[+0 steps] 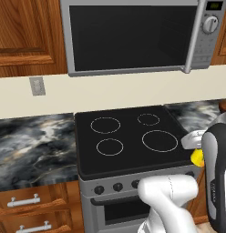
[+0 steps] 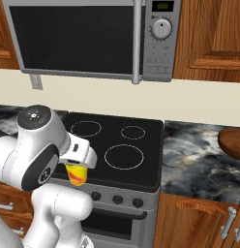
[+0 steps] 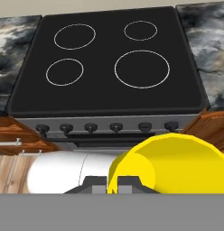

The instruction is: Pick the cup and bowl from the counter and place them on the counter next to the sink.

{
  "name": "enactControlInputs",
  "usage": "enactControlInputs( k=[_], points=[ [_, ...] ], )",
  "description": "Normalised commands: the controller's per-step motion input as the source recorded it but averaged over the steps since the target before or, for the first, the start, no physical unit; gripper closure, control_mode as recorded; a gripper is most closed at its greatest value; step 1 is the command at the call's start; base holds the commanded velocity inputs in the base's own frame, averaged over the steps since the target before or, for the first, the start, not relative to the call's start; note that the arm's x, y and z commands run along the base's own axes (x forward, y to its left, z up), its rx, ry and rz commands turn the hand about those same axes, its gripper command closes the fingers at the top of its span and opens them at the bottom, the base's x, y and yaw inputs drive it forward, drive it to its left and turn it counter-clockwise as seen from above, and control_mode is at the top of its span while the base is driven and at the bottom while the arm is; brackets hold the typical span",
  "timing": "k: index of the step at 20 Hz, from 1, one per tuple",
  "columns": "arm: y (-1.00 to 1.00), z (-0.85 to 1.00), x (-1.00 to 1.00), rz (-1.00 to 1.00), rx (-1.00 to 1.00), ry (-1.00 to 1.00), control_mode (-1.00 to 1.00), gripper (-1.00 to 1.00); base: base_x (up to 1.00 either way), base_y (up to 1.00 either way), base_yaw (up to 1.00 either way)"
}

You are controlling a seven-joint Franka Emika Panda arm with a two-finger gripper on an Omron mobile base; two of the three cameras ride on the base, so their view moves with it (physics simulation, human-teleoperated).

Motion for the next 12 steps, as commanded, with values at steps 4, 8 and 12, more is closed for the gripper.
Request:
enactControlInputs(
  k=[4, 8, 12],
  points=[
    [0.0, 0.0, 0.0, 0.0, 0.0, 0.0, 1.0, 1.0, 0.0, 0.0, 0.0],
    [0.0, 0.0, 0.0, 0.0, 0.0, 0.0, 1.0, 1.0, -0.73, 0.0, -0.02],
    [0.0, 0.0, 0.0, 0.0, 0.0, 0.0, 1.0, 1.0, -1.0, 0.0, -0.07]
  ],
)
